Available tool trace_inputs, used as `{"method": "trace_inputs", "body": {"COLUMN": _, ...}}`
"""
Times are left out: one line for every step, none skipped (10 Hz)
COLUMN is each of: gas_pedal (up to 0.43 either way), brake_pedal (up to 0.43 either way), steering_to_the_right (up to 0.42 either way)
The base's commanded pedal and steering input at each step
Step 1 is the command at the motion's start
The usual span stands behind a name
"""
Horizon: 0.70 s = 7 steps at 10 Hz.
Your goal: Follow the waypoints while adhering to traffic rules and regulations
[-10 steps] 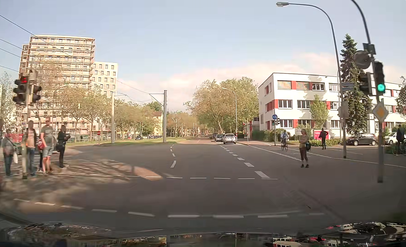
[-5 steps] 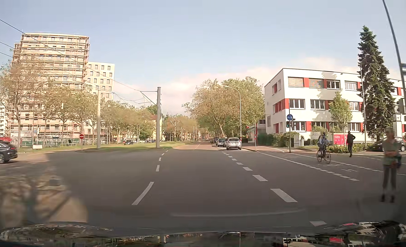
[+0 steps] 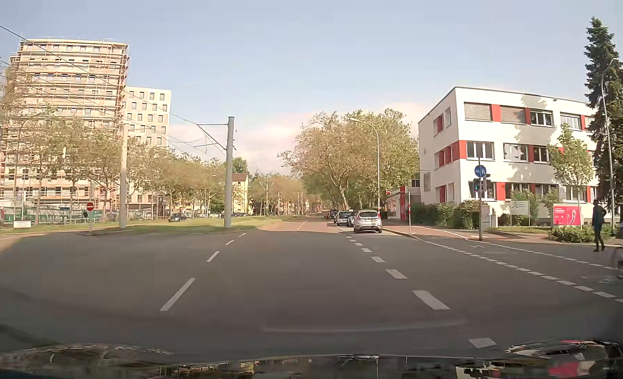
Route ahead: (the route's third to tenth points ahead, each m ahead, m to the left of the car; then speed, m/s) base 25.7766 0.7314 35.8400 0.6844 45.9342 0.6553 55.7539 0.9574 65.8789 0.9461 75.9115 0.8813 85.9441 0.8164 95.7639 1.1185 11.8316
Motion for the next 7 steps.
{"method": "trace_inputs", "body": {"gas_pedal": 0.118, "brake_pedal": 0.0, "steering_to_the_right": -0.003}}
{"method": "trace_inputs", "body": {"gas_pedal": 0.118, "brake_pedal": 0.0, "steering_to_the_right": -0.003}}
{"method": "trace_inputs", "body": {"gas_pedal": 0.118, "brake_pedal": 0.0, "steering_to_the_right": -0.003}}
{"method": "trace_inputs", "body": {"gas_pedal": 0.118, "brake_pedal": 0.0, "steering_to_the_right": -0.003}}
{"method": "trace_inputs", "body": {"gas_pedal": 0.118, "brake_pedal": 0.0, "steering_to_the_right": -0.003}}
{"method": "trace_inputs", "body": {"gas_pedal": 0.118, "brake_pedal": 0.0, "steering_to_the_right": -0.003}}
{"method": "trace_inputs", "body": {"gas_pedal": 0.118, "brake_pedal": 0.0, "steering_to_the_right": -0.003}}
